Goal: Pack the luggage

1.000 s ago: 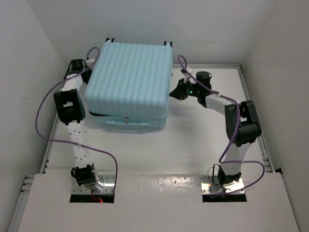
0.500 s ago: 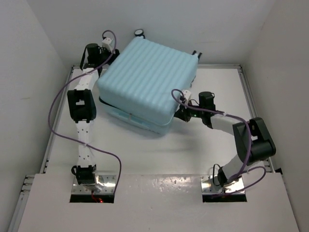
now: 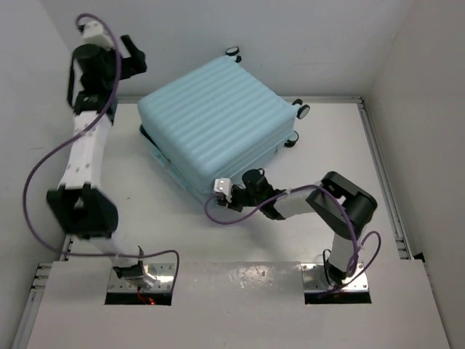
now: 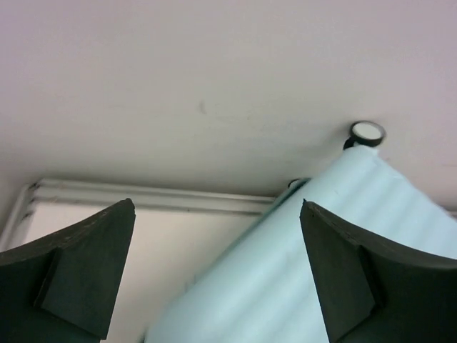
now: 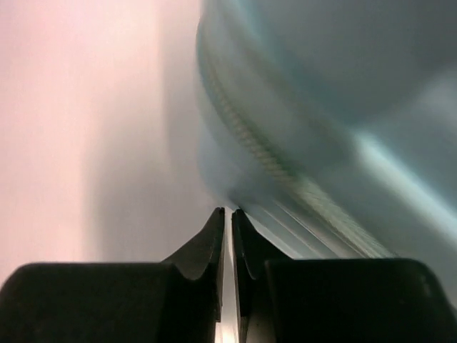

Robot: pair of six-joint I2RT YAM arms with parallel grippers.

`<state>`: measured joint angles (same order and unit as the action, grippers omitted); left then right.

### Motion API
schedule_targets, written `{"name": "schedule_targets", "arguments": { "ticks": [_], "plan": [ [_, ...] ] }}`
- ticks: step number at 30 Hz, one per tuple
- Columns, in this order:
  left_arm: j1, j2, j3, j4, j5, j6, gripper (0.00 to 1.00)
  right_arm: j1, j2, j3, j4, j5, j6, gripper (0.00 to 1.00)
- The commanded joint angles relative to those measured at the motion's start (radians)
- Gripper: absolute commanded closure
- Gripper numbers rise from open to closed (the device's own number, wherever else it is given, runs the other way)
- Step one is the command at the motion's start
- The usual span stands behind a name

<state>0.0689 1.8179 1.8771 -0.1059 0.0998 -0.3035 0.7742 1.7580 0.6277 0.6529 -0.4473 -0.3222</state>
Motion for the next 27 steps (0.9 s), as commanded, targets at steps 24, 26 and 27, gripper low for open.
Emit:
{"name": "schedule_targets", "arguments": {
  "ticks": [24,26,27],
  "plan": [
    [0.111,-0.536,-0.955,-0.308,0.003,-0.408,0.47,-0.565,-0.653,0.096,-0.519,0.081,0.448,0.60],
    [0.088,-0.496,-0.955,-0.272,0.003,-0.434,0.47,-0.607,-0.669,0.083,-0.559,0.050,0.440,0.60],
    [0.088,-0.485,-0.955,-0.243,0.003,-0.445,0.47,-0.651,-0.670,0.079,-0.571,0.050,0.440,0.59]
  ]
}}
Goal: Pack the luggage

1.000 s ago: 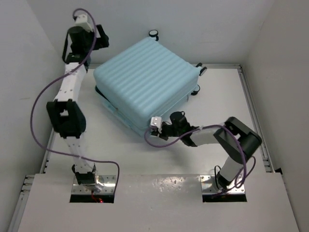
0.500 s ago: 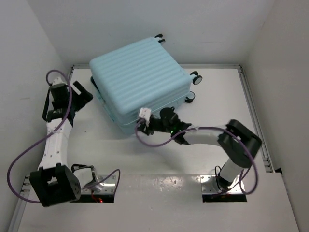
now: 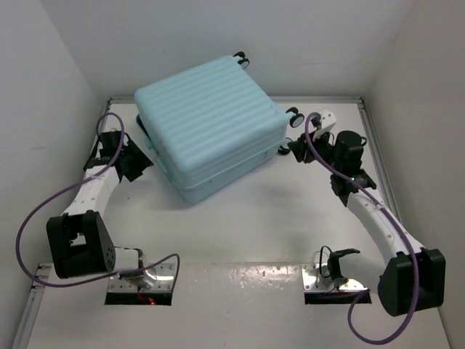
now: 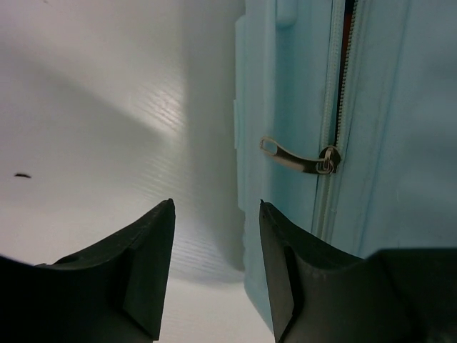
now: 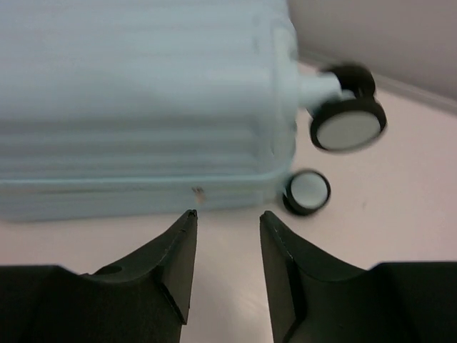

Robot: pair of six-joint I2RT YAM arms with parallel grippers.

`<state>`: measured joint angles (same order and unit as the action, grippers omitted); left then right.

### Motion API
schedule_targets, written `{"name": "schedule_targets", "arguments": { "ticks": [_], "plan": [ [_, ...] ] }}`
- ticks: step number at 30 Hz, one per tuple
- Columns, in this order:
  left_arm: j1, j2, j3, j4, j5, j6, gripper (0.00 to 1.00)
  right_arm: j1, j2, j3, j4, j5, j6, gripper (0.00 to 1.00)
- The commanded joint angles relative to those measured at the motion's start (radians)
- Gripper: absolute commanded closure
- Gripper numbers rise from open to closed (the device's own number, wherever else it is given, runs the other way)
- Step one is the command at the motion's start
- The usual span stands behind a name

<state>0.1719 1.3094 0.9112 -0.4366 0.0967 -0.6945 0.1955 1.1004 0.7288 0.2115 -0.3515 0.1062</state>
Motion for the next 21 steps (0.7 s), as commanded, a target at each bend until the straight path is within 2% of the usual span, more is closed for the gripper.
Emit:
{"name": "schedule_targets", "arguments": {
  "ticks": [1,8,11,14,16,20,21],
  "plan": [
    [-0.031,0.033,0.000,0.102,0.006,-0.054,0.47,-0.086,-0.017,-0.025,-0.133,-0.049,0.012,0.59],
    [-0.098,0.168,0.023,0.194,-0.020,-0.094,0.47,-0.191,0.015,-0.037,-0.130,-0.076,0.056,0.59],
    [-0.138,0.238,0.043,0.194,-0.066,-0.103,0.47,-0.284,0.068,-0.026,-0.106,-0.084,0.111,0.59],
    [-0.160,0.309,0.061,0.155,-0.132,-0.103,0.54,-0.346,0.102,0.006,-0.074,-0.083,0.171,0.59],
    [-0.173,0.347,0.071,0.125,-0.173,-0.128,0.57,-0.376,0.171,0.047,-0.023,-0.073,0.232,0.59],
    [-0.173,0.461,0.115,0.102,-0.198,-0.140,0.55,-0.427,0.373,0.159,0.069,-0.078,0.352,0.58],
    [-0.164,0.515,0.150,0.092,-0.184,-0.111,0.63,-0.429,0.410,0.185,0.092,-0.114,0.404,0.58]
  ]
}}
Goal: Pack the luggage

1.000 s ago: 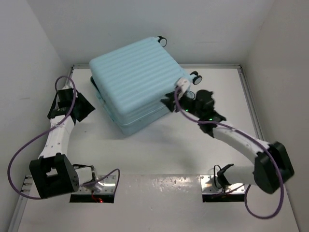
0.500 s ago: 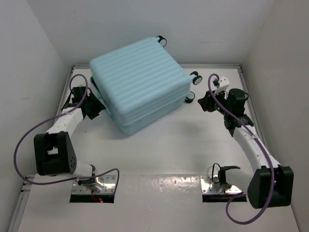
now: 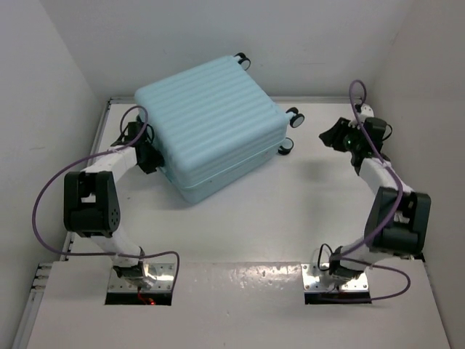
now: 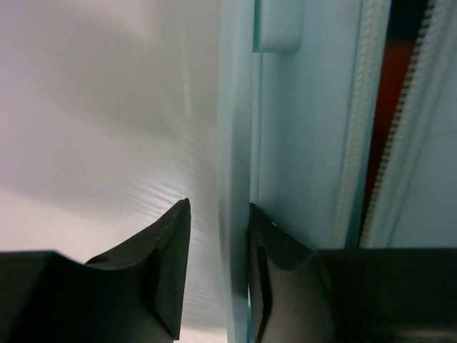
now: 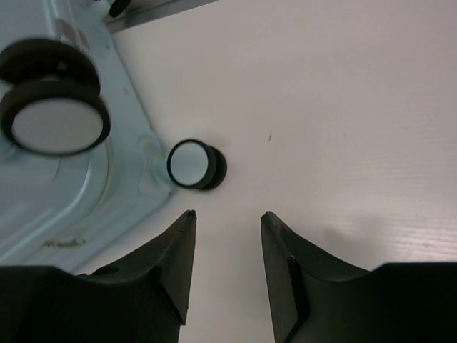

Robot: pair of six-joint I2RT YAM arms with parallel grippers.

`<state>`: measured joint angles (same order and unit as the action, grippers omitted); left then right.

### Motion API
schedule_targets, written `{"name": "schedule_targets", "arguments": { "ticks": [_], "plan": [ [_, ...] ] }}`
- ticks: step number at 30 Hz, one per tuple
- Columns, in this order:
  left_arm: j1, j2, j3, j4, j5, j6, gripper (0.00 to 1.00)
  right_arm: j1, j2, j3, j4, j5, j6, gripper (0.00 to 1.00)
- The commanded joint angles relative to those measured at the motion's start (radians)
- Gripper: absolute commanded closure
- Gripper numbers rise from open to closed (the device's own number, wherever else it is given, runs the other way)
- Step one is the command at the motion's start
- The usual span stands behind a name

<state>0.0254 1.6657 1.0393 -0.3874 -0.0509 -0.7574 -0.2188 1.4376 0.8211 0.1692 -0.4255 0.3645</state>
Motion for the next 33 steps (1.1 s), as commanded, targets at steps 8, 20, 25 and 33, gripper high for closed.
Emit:
{"name": "schedule_targets", "arguments": {
  "ticks": [8,20,25,33],
  "plan": [
    [0.002,0.313,0.235,-0.050,-0.076,0.105,1.00,0.039,0.622,0.571,0.243,-0.231,0.385,0.59],
    [-0.090,0.278,0.238,-0.036,-0.043,0.369,1.00,0.243,0.847,0.608,0.034,-0.190,0.465,0.82],
    [-0.149,0.287,0.258,-0.036,0.002,0.426,1.00,0.283,0.712,0.390,-0.051,-0.136,0.459,0.89],
    [-0.188,0.269,0.220,-0.018,0.040,0.448,1.00,0.363,0.405,-0.063,-0.048,-0.202,0.453,0.90]
  ]
}}
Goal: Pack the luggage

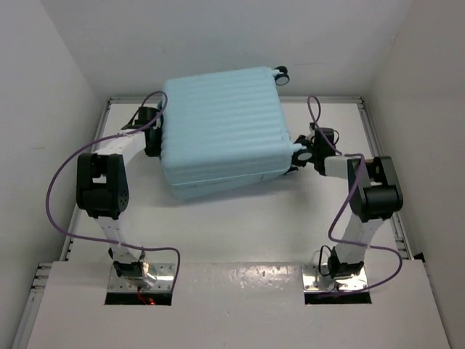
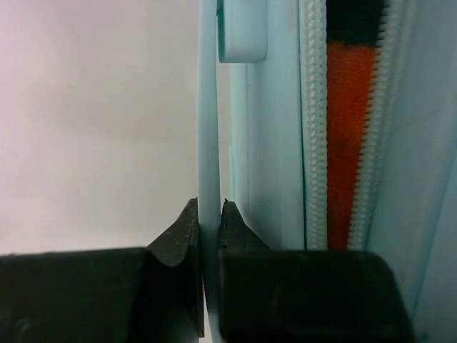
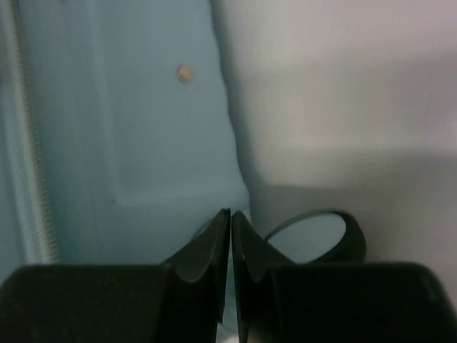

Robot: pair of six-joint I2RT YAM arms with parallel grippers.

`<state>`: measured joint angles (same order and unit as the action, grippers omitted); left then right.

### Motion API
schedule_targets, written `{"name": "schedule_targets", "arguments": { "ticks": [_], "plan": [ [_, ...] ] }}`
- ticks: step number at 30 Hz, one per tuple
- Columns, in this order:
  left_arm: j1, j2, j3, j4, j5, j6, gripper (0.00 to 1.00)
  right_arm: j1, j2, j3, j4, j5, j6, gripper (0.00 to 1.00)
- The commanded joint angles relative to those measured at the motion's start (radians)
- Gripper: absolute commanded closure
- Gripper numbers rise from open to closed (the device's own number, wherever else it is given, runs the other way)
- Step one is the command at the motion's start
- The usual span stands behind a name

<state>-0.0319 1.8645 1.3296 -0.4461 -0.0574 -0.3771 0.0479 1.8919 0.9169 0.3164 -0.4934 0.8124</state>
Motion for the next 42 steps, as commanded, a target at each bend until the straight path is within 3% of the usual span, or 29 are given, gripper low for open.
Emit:
{"name": "schedule_targets", "arguments": {
  "ticks": [1,3,7,9,16,19,20,21,24,25,27,28,29,32,35,38,42],
  "plan": [
    [-0.131,0.059,-0.084,0.041,0.047,0.067,1.00,0.104,-0.083,-0.174,-0.192,-0.137,0.005,0.90],
    [-0.131,0.050,-0.096,0.041,0.047,0.057,1.00,0.107,-0.121,-0.208,-0.185,-0.137,-0.019,0.90],
    [-0.112,0.022,-0.160,0.050,0.056,-0.014,1.00,-0.020,-0.172,-0.141,-0.201,-0.094,-0.090,0.80],
    [-0.087,-0.011,-0.219,0.085,0.080,-0.078,1.00,-0.113,-0.169,-0.042,-0.227,-0.074,-0.114,0.75],
    [0.035,-0.021,-0.317,0.173,0.267,-0.206,1.00,-0.215,-0.093,0.296,-0.304,-0.141,-0.131,0.62],
    [0.067,-0.021,-0.317,0.173,0.294,-0.195,1.00,-0.273,-0.126,0.393,-0.423,-0.233,-0.444,0.48],
    [0.081,-0.021,-0.317,0.173,0.294,-0.175,1.00,-0.316,-0.134,0.422,-0.600,-0.270,-0.607,0.43],
    [0.081,-0.021,-0.308,0.173,0.294,-0.165,1.00,-0.333,-0.134,0.489,-0.673,-0.296,-0.684,0.41],
    [0.081,-0.021,-0.297,0.173,0.284,-0.137,1.00,-0.420,-0.126,0.669,-1.052,-0.405,-1.206,0.39],
    [0.081,-0.021,-0.288,0.173,0.284,-0.126,1.00,-0.440,-0.105,0.750,-1.200,-0.415,-1.295,0.39],
    [0.067,-0.021,-0.288,0.162,0.272,-0.114,1.00,-0.459,-0.088,0.873,-1.510,-0.416,-1.647,0.36],
    [0.067,-0.021,-0.288,0.162,0.263,-0.102,1.00,-0.467,-0.080,0.978,-1.563,-0.419,-1.714,0.36],
    [0.053,-0.021,-0.288,0.162,0.263,-0.091,1.00,-0.465,-0.079,1.008,-1.709,-0.425,-1.883,0.31],
    [0.032,-0.030,-0.306,0.162,0.251,-0.091,1.00,-0.395,-0.103,1.109,-1.880,-0.403,-2.101,0.23],
    [0.021,-0.030,-0.316,0.173,0.251,-0.091,1.00,-0.291,-0.212,0.990,-1.814,-0.318,-2.164,0.14],
    [0.010,-0.030,-0.325,0.173,0.241,-0.082,1.00,-0.197,-0.295,0.826,-1.714,-0.263,-2.156,0.12],
    [0.001,-0.030,-0.325,0.173,0.231,-0.082,1.00,-0.102,-0.239,0.836,-1.735,-0.198,-2.127,0.00]
  ]
}}
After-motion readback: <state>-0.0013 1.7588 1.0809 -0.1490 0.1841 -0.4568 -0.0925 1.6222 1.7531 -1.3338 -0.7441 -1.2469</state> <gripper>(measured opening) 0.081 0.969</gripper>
